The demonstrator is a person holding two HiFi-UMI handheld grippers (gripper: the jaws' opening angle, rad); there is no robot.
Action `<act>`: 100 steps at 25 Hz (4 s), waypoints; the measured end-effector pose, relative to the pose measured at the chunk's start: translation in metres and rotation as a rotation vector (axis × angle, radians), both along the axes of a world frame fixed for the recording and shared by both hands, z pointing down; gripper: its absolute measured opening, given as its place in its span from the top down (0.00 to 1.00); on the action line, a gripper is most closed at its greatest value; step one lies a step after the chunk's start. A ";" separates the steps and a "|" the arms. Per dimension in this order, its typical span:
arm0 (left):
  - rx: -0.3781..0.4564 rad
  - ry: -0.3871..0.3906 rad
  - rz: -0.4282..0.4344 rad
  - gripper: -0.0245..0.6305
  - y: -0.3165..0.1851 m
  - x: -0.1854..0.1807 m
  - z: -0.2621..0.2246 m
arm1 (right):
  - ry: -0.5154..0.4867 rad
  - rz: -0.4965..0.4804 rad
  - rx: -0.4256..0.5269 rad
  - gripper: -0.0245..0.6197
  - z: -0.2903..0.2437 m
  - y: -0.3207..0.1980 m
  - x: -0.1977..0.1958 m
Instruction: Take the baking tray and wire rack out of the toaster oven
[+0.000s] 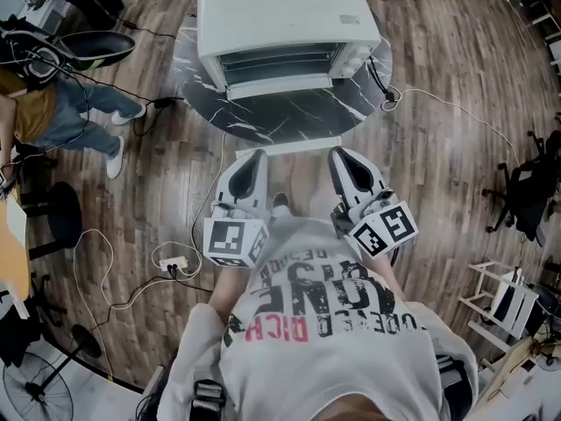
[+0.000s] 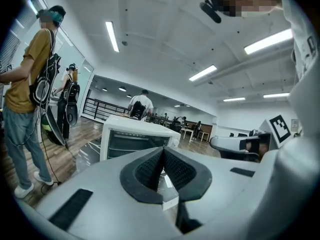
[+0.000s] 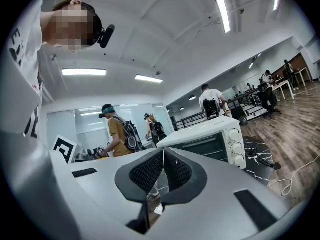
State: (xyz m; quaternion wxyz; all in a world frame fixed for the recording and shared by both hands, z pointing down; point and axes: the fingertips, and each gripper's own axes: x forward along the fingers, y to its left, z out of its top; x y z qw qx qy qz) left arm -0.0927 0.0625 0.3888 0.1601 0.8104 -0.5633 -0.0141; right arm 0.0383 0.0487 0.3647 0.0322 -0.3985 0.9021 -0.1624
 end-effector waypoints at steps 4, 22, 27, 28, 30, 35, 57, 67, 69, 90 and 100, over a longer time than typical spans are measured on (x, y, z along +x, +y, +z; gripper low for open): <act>-0.028 0.001 0.010 0.96 -0.003 -0.001 0.008 | 0.005 0.023 -0.031 0.96 0.010 -0.005 0.002; -0.074 0.024 -0.081 0.96 -0.076 0.022 0.017 | -0.069 -0.057 -0.152 0.96 0.035 -0.090 0.025; -0.059 0.021 -0.119 0.96 -0.114 0.041 0.012 | -0.088 -0.110 -0.156 0.96 0.036 -0.125 0.038; -0.055 0.021 -0.128 0.96 -0.120 0.044 0.012 | -0.091 -0.116 -0.157 0.96 0.037 -0.131 0.041; -0.053 0.023 -0.147 0.96 -0.129 0.048 0.012 | -0.095 -0.129 -0.159 0.96 0.040 -0.142 0.046; -0.076 0.011 -0.201 0.96 -0.141 0.046 0.022 | -0.088 -0.155 -0.173 0.96 0.049 -0.158 0.057; -0.145 0.051 -0.225 0.96 -0.165 0.000 0.035 | -0.126 -0.075 -0.231 0.96 0.055 -0.184 0.036; -0.179 0.106 -0.154 0.96 -0.171 -0.039 0.041 | -0.142 0.003 -0.252 0.96 0.053 -0.179 -0.002; -0.188 0.117 -0.142 0.96 -0.172 -0.045 0.044 | -0.144 0.014 -0.258 0.96 0.055 -0.177 -0.006; -0.284 0.192 -0.052 0.96 -0.180 -0.060 0.088 | -0.178 0.188 -0.273 0.96 0.065 -0.156 -0.004; -0.484 0.680 -0.136 0.73 -0.226 -0.066 0.151 | -0.181 0.222 -0.293 0.96 0.068 -0.155 0.006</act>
